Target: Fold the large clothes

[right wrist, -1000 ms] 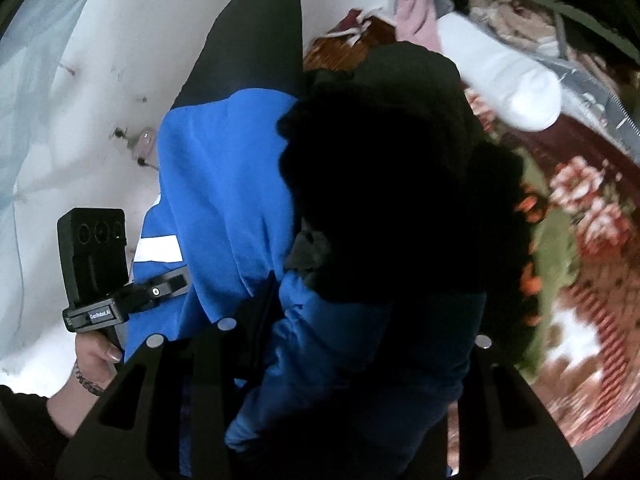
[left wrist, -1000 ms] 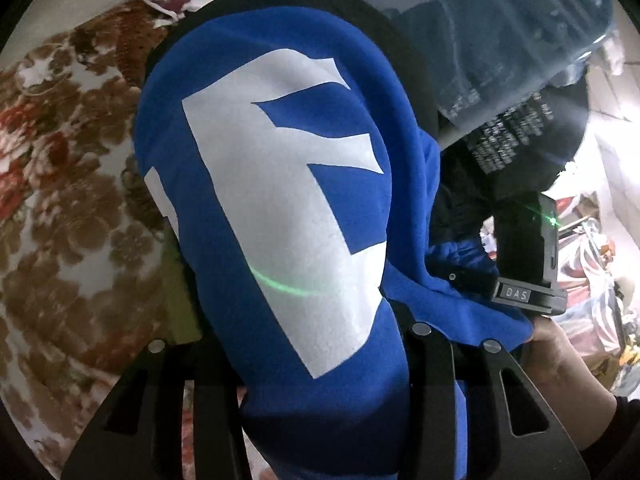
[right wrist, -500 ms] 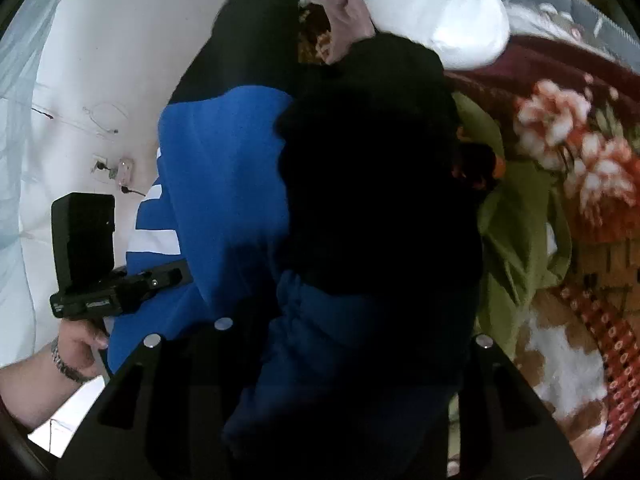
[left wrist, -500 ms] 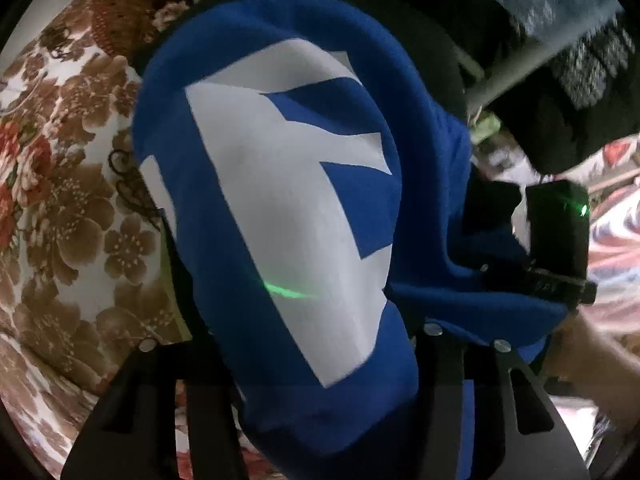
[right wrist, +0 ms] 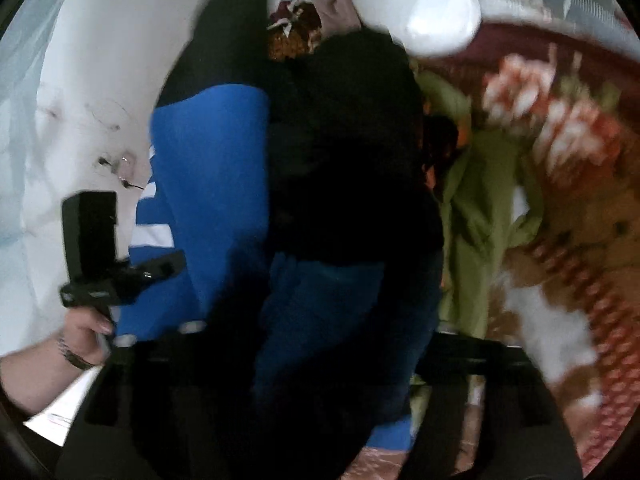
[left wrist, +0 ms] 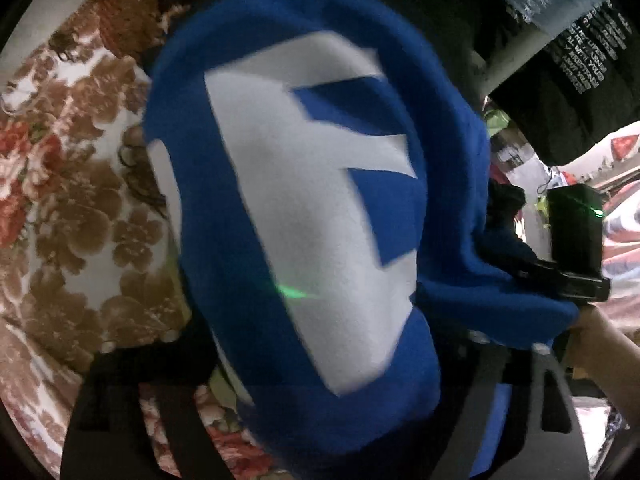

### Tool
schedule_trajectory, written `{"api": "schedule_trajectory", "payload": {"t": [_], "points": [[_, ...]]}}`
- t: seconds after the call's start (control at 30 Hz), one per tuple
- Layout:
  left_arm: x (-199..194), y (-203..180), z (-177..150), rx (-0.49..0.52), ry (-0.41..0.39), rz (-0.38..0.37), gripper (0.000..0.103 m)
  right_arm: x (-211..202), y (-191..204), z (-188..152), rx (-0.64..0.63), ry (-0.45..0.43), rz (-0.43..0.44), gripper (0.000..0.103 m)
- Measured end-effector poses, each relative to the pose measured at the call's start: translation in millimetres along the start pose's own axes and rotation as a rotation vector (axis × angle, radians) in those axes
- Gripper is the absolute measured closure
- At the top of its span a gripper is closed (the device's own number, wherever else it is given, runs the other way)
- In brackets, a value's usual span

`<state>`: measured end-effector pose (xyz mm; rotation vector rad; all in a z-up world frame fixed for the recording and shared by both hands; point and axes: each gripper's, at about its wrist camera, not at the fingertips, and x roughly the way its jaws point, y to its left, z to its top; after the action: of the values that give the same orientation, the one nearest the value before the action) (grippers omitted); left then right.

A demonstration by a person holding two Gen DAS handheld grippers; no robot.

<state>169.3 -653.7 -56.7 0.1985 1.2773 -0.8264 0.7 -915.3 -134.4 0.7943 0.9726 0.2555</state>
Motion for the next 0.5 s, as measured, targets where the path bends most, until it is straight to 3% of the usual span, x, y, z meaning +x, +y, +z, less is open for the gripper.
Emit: {"api": "schedule_trajectory", "payload": {"t": [0.03, 0.17, 0.3, 0.43, 0.5], "points": [[-4.2, -0.3, -0.1, 0.009, -0.003, 0.012, 0.005, -11.2, 5.9, -0.3, -0.015, -0.026, -0.021, 0.009], [-31.2, -13.4, -7.8, 0.08, -0.026, 0.066, 0.005, -60.5, 25.3, -4.9, -0.016, -0.107, -0.077, 0.005], [-64.8, -26.4, -20.5, 0.166, -0.101, 0.159, 0.005, -98.0, 58.0, 14.0, -0.08, -0.192, -0.183, 0.005], [-95.7, -59.7, -30.4, 0.292, -0.208, 0.248, 0.005, -100.3, 105.8, 45.2, -0.206, -0.245, -0.271, 0.005], [-92.7, -77.7, -31.3, 0.35, -0.216, 0.288, 0.005, -87.7, 137.5, 65.2, -0.288, -0.217, -0.326, 0.005]]}}
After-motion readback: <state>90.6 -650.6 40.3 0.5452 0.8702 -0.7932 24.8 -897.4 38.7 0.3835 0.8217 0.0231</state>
